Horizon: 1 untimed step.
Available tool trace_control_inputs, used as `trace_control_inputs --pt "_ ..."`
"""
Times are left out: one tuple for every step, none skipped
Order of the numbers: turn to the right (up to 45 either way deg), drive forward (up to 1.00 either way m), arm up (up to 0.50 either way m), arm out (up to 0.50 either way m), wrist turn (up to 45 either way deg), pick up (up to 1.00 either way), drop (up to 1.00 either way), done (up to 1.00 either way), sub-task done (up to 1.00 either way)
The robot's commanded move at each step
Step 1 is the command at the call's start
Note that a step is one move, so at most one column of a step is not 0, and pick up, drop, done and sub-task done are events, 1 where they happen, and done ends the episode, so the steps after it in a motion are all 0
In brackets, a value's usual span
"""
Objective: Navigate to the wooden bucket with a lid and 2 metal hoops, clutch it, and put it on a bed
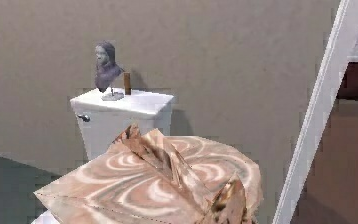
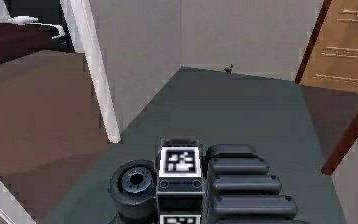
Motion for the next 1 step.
trace_control_inputs --pt "45.0 0.00 0.00 0.00 0.0 0.00 0.00 0.00 0.00"
